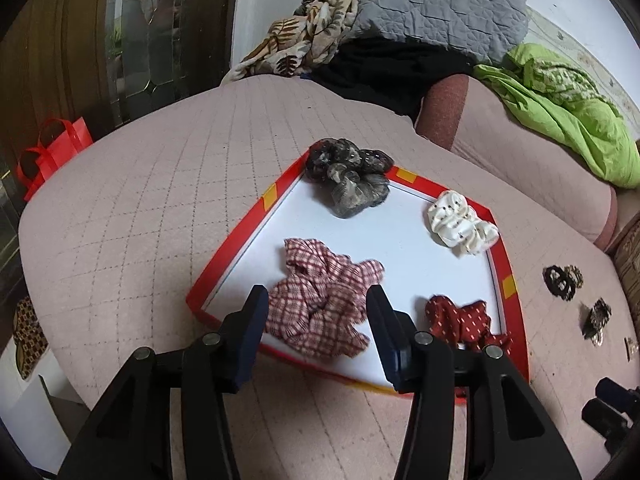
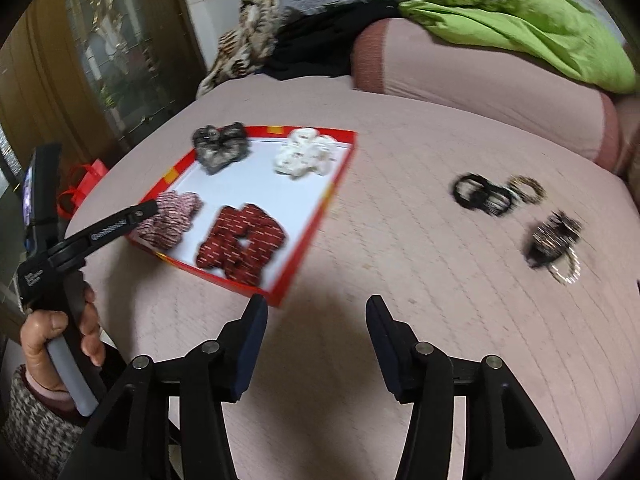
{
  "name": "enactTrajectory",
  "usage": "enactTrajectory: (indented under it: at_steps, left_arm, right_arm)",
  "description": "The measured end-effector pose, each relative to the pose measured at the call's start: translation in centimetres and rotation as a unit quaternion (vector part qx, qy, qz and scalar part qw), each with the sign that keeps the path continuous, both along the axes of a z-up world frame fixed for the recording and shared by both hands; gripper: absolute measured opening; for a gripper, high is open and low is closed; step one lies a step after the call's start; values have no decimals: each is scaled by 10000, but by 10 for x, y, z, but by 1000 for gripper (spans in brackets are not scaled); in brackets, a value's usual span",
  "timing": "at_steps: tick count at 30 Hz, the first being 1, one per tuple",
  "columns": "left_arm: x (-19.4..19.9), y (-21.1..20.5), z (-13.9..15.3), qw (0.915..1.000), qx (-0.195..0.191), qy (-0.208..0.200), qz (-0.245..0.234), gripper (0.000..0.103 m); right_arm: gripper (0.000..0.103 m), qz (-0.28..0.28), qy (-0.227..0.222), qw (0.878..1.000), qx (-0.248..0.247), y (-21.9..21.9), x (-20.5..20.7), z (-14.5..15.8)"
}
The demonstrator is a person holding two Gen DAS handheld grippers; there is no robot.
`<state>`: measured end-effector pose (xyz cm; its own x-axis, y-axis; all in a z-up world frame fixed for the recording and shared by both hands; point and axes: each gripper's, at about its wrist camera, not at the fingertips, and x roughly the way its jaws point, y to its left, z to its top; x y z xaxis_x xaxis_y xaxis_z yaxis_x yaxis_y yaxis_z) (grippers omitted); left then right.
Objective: Organize jewelry
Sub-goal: 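Carry both scrunchies to the tray and release them inside, then move both tools back toward the remaining hair ties and bracelets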
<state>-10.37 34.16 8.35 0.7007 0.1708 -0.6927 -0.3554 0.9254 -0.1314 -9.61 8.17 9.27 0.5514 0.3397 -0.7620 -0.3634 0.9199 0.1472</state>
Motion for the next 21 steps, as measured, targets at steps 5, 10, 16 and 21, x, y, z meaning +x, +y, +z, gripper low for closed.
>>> enactTrajectory:
  at_steps: [5, 10, 16, 21]
  left_arm:
    - [-9, -25, 3, 9995, 281, 128, -119, 50]
    - [-21, -59, 18, 9982, 268, 102, -523, 50]
    - [-31, -104, 32, 9937, 344, 136, -1056, 51]
    - [-36, -137, 36, 9890, 360, 208, -1418, 54]
  right_arm:
    - [56, -419, 86, 9991, 62, -40, -9, -6]
    - [56, -802, 141, 9965, 168, -75, -11, -9]
    - [56, -1112, 77, 9935, 245, -104, -15, -9]
    - [56, -1345, 45, 9902, 379, -129, -22, -9]
